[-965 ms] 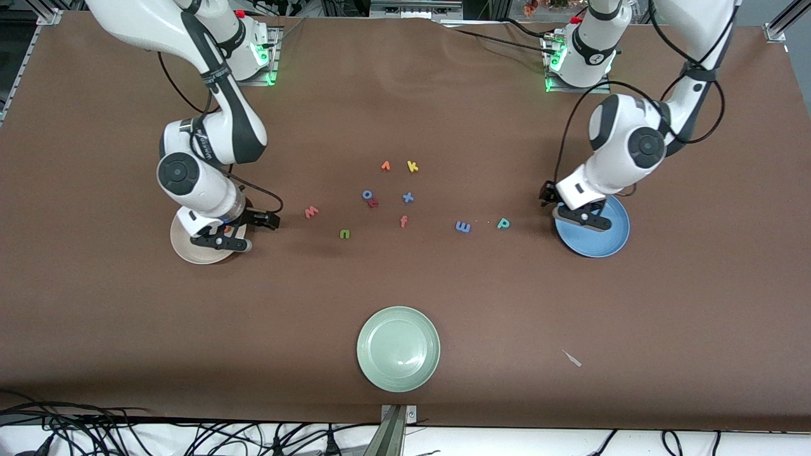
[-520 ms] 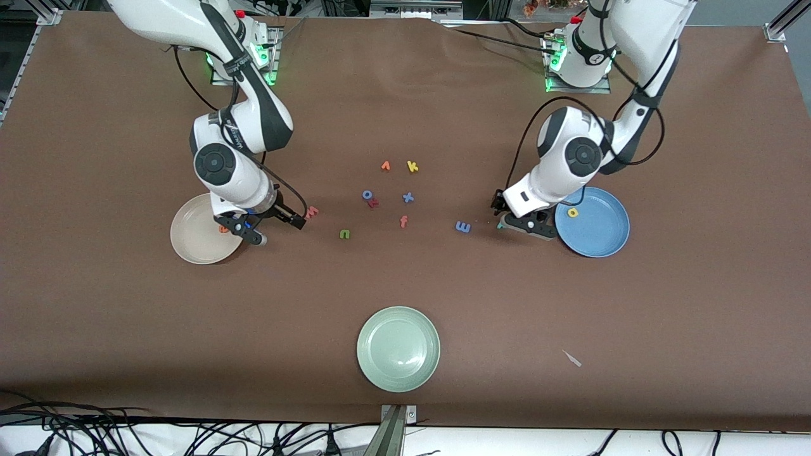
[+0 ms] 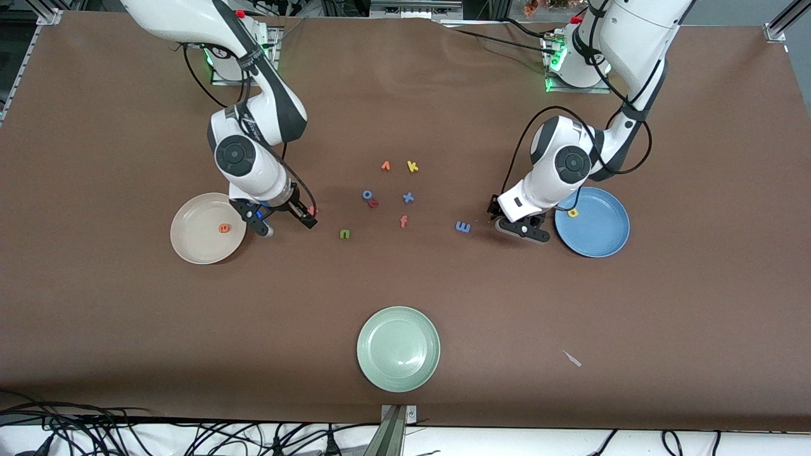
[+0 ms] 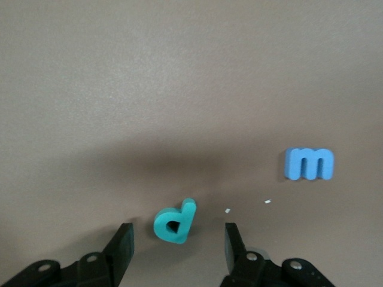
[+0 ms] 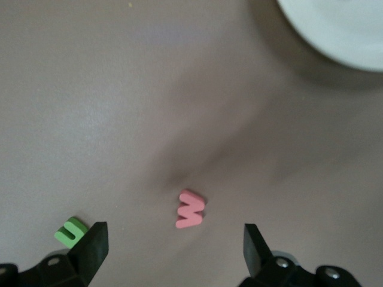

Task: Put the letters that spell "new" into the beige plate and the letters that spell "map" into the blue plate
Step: 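Grasp the pink w with the right gripper while the left gripper grasps the teal d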

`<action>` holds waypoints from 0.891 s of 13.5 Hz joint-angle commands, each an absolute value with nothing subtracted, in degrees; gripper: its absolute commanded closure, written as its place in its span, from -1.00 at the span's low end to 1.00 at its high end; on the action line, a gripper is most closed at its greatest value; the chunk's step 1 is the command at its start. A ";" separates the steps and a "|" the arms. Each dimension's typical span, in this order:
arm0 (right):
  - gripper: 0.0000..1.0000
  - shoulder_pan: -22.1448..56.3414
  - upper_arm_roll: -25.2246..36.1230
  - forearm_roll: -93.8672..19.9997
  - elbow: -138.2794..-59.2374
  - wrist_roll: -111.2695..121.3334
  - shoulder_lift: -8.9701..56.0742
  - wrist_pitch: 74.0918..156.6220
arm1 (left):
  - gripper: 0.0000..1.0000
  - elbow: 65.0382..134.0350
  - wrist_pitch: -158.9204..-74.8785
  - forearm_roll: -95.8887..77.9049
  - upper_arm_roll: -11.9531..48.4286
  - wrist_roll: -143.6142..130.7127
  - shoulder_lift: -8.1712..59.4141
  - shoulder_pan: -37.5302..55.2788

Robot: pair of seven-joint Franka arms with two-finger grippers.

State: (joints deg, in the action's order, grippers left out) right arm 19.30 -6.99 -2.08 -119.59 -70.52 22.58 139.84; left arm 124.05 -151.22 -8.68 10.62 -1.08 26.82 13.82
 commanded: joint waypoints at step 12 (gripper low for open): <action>-0.66 20.13 -7.03 -2.37 -124.01 -73.92 27.95 153.54 | 0.82 123.13 -151.35 -6.77 8.70 -0.62 28.48 15.91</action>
State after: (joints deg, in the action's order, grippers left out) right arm 20.16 -6.93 -2.08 -123.27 -73.63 28.24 152.53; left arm 123.84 -151.22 -8.46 9.59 -0.84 27.63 15.02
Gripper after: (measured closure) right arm 0.048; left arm 0.731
